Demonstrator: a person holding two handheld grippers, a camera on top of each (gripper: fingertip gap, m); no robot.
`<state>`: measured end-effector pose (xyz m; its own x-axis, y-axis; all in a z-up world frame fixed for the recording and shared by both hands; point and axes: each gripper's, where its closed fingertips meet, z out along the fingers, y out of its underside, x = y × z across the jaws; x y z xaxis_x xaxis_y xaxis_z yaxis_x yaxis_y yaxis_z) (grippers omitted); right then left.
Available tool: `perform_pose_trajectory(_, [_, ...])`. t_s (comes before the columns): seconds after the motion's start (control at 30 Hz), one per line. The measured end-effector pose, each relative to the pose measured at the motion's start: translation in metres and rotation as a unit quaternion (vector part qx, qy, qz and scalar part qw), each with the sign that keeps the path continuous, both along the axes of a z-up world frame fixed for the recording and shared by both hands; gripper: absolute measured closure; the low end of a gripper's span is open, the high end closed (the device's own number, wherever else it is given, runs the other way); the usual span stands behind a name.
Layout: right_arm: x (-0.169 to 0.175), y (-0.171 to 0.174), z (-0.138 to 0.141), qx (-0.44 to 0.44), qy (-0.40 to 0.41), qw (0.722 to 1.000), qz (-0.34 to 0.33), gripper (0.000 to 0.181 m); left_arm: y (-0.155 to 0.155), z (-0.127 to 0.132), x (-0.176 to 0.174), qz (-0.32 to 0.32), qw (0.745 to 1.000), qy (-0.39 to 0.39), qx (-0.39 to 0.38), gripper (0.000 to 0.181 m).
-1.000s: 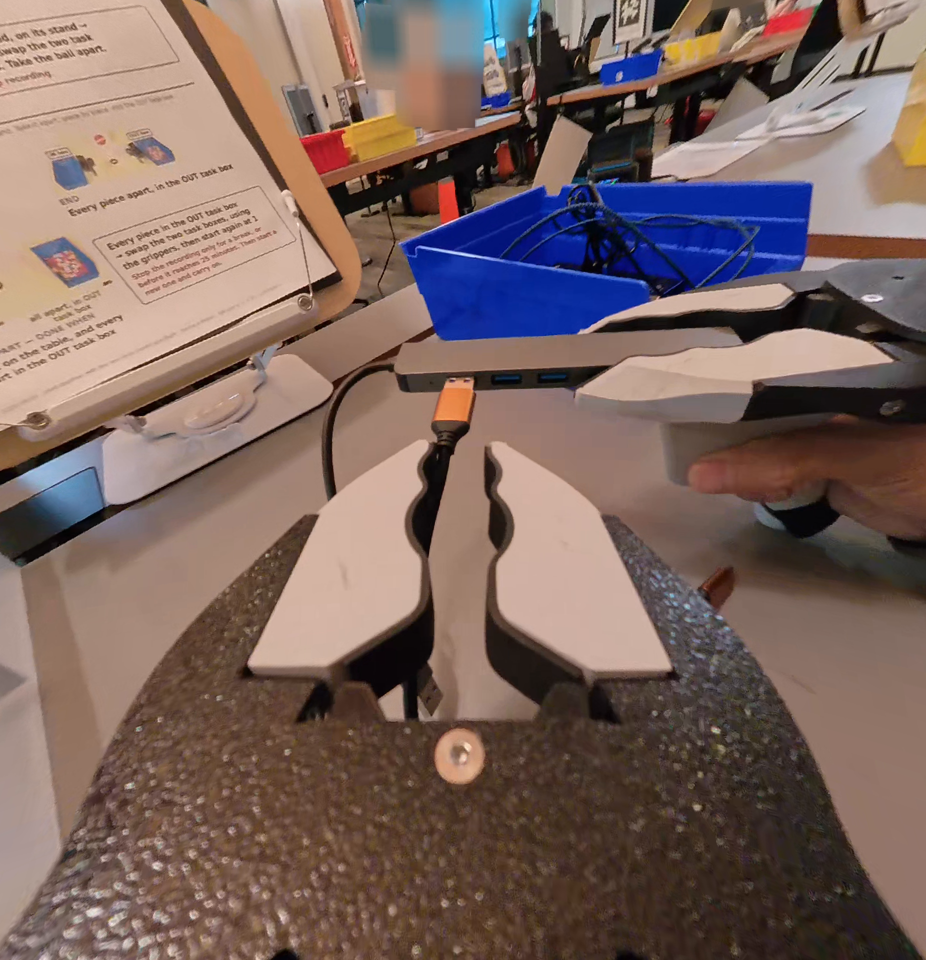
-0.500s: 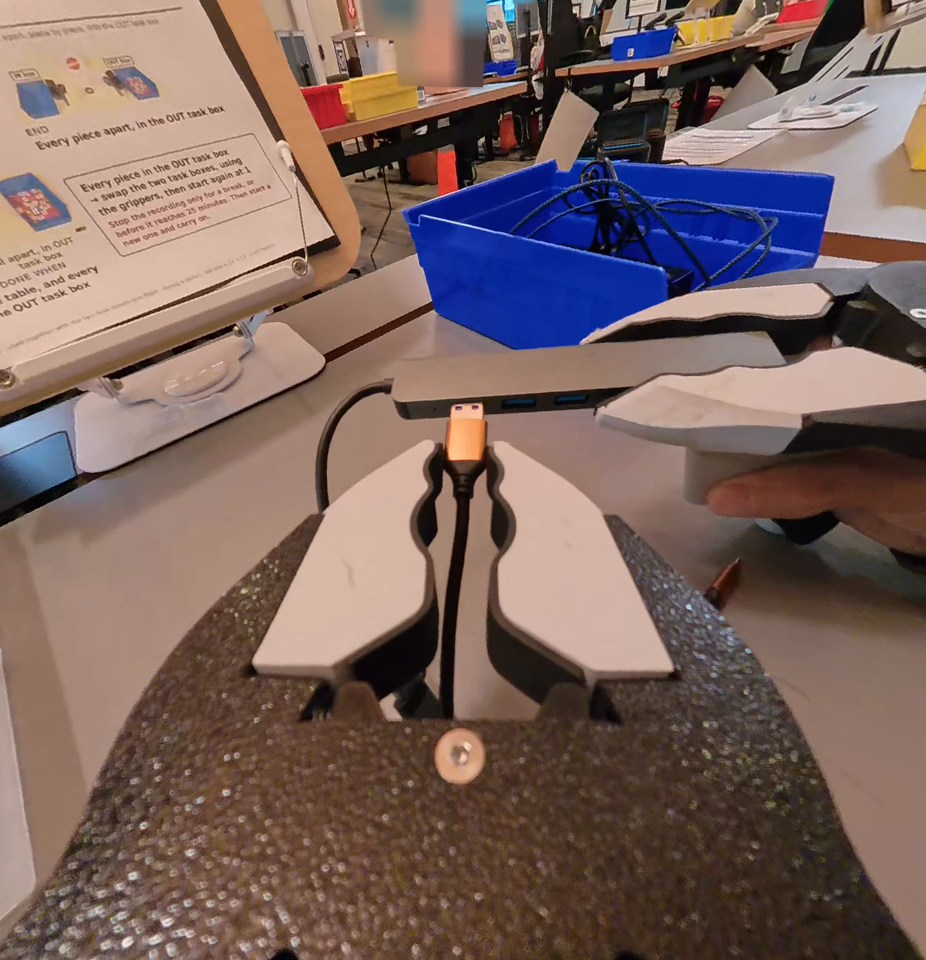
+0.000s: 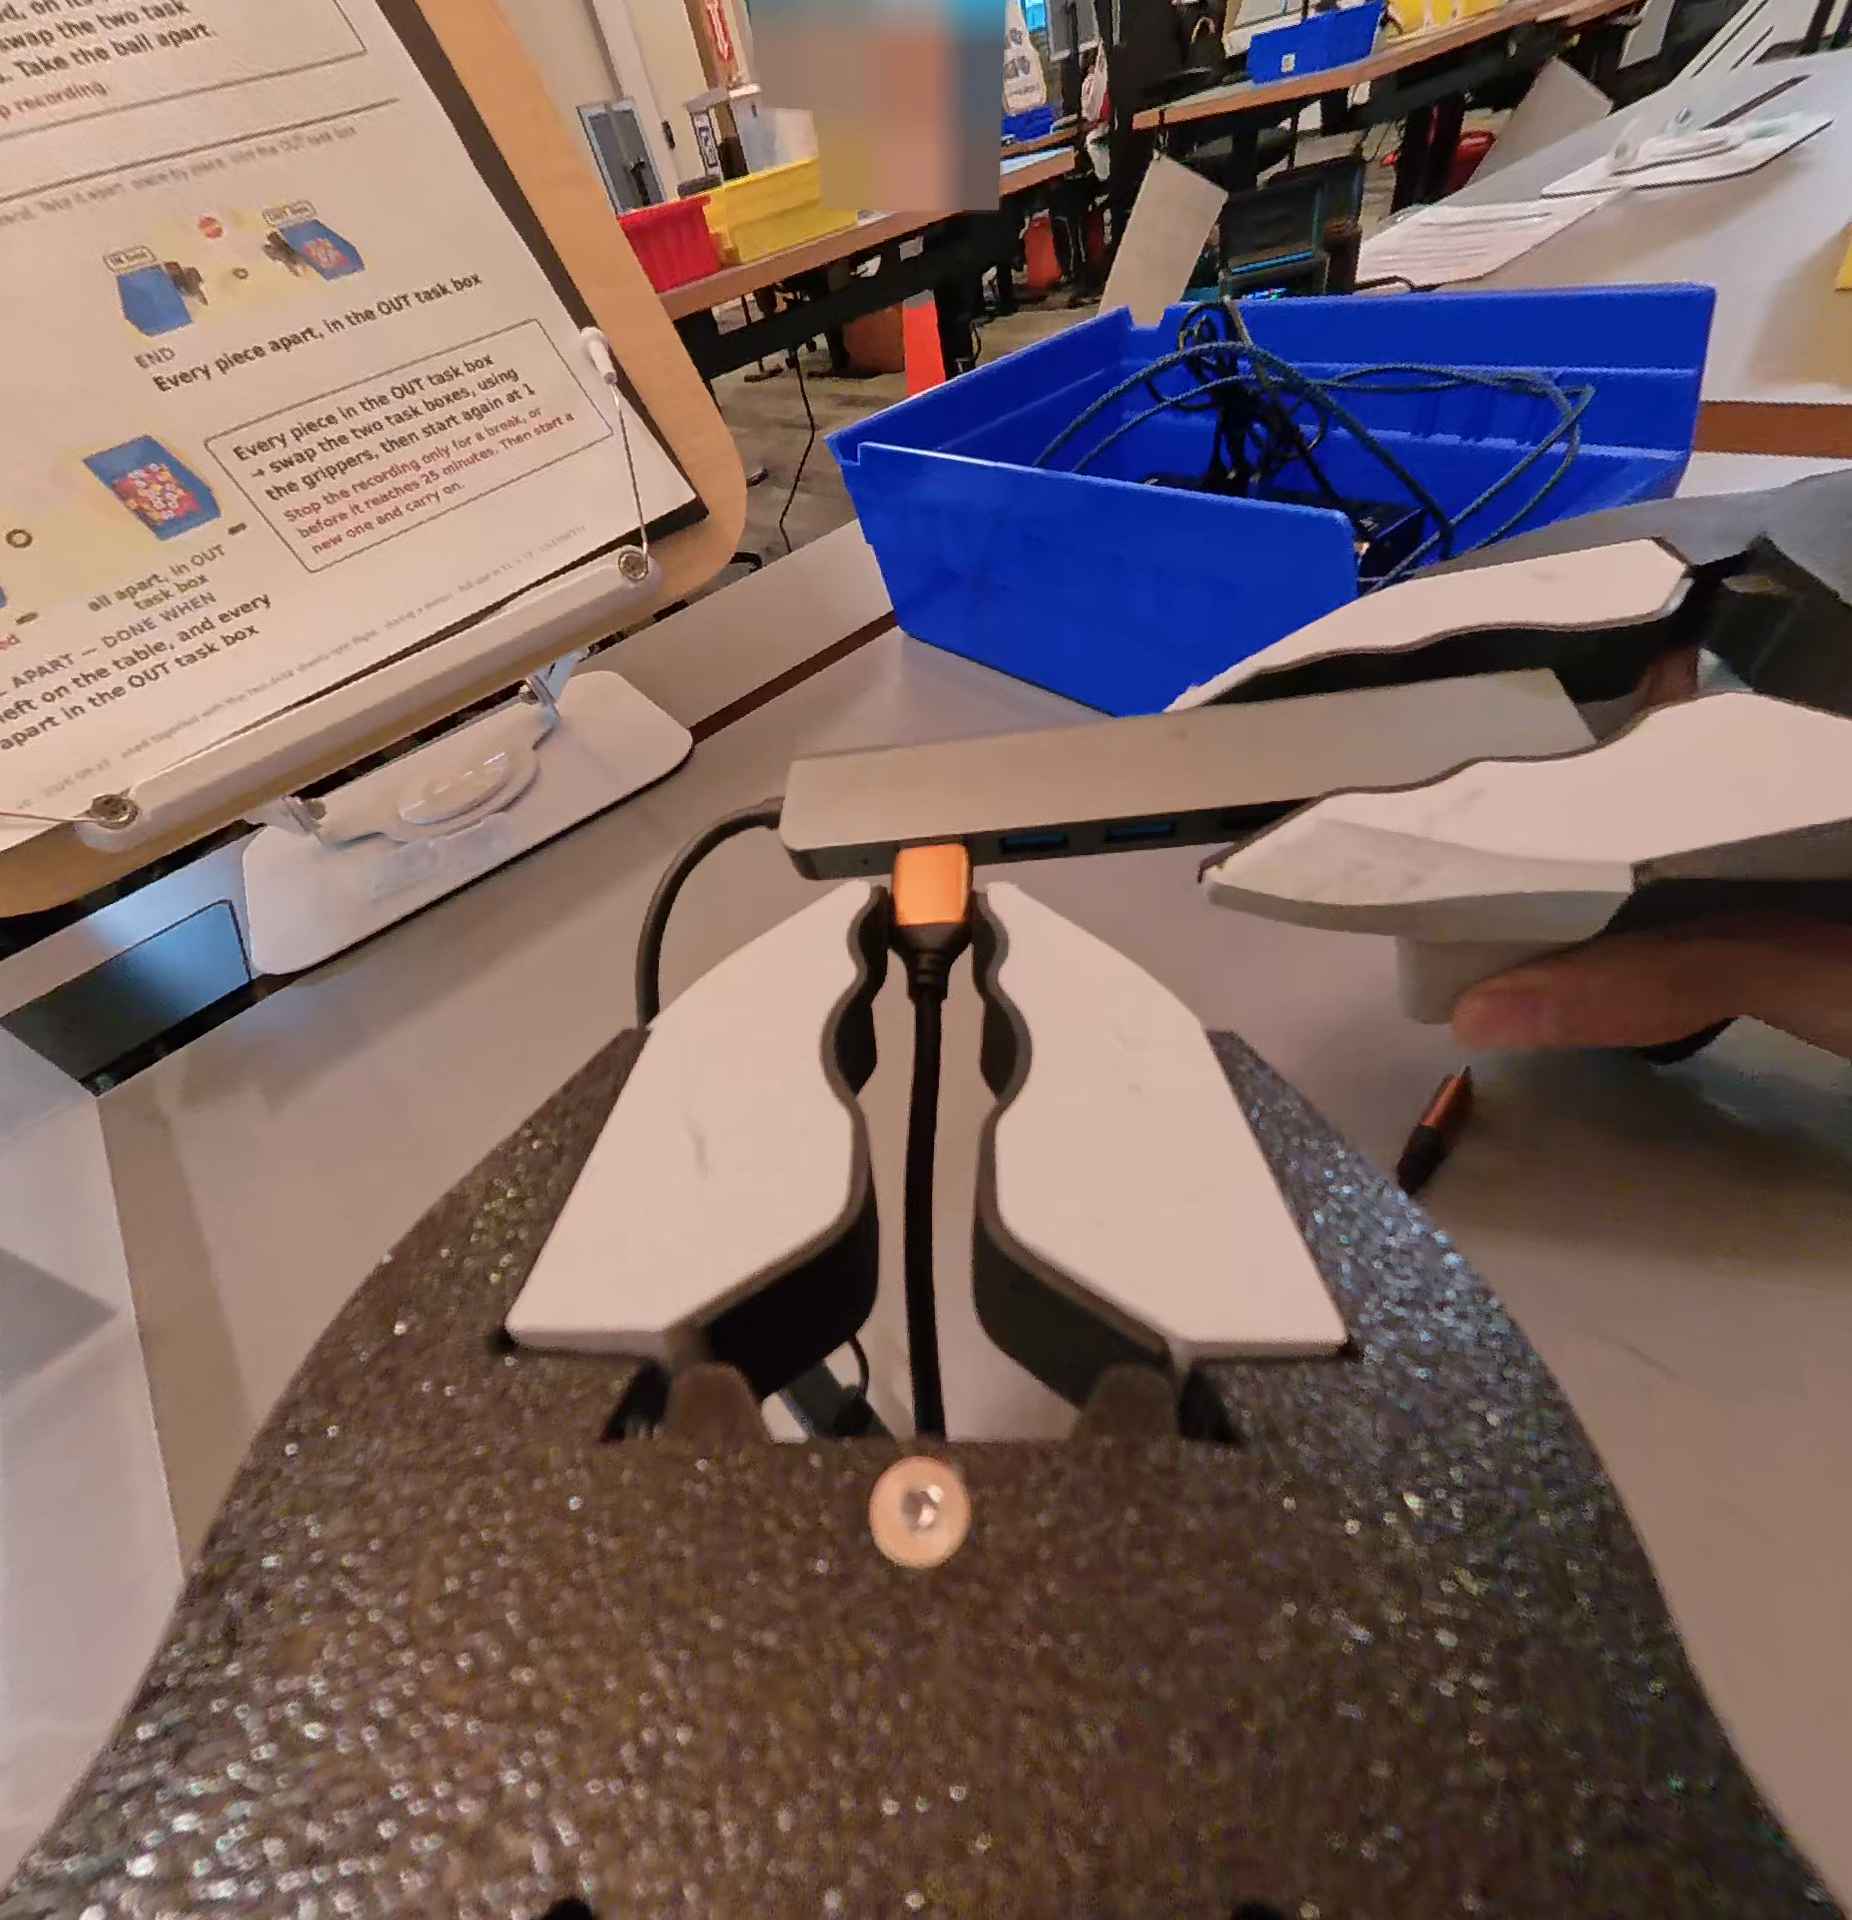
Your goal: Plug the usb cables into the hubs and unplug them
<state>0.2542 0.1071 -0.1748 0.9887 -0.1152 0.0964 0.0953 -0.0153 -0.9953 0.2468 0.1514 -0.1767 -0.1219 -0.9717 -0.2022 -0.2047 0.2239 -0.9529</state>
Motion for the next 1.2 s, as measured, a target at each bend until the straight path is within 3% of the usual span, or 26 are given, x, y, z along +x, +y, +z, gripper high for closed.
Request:
perform_pose_trajectory(0.2, [-0.001,-0.002,0.01,0.027,0.009,1.0,0.0,0.146,-0.002,0.009,-0.006,-0.006,1.0,-0.022,-0.004,0.161])
perform_pose_trajectory(0.33, [0.024,-0.026,0.053,0.085,-0.001,0.995,-0.059,0.146,0.016,0.047,-0.035,0.021,0.994,-0.105,-0.026,0.142])
perform_pose_trajectory(0.4, [0.048,-0.052,0.079,0.128,0.019,0.986,-0.104,0.146,0.031,0.053,-0.052,0.04,0.991,-0.126,-0.022,0.138])
perform_pose_trajectory(0.5, [0.086,-0.103,0.117,0.197,0.048,0.963,-0.177,0.146,0.052,0.028,-0.066,0.067,0.994,-0.09,0.008,0.134])
perform_pose_trajectory(0.57, [0.098,-0.131,0.142,0.226,0.044,0.954,-0.194,0.146,0.056,0.007,-0.069,0.061,0.996,-0.059,-0.007,0.131])
perform_pose_trajectory(0.63, [0.104,-0.145,0.159,0.222,0.02,0.953,-0.204,0.146,0.06,0.003,-0.07,0.069,0.995,-0.069,-0.03,0.134])
perform_pose_trajectory(0.8, [0.127,-0.126,0.183,0.073,-0.097,0.97,-0.21,0.146,0.061,-0.015,-0.063,0.07,0.996,-0.051,-0.02,0.138])
perform_pose_trajectory(0.9, [0.154,-0.112,0.191,-0.03,-0.171,0.96,-0.221,0.145,0.056,-0.014,-0.061,0.065,0.996,-0.058,0.009,0.141])
perform_pose_trajectory(1.07, [0.197,-0.091,0.185,-0.145,-0.189,0.952,-0.195,0.145,0.049,-0.017,-0.06,0.057,0.996,-0.053,0.038,0.142])
perform_pose_trajectory(1.2, [0.234,-0.089,0.181,-0.192,-0.202,0.932,-0.23,0.145,0.044,-0.021,-0.059,0.052,0.996,-0.044,0.066,0.143])
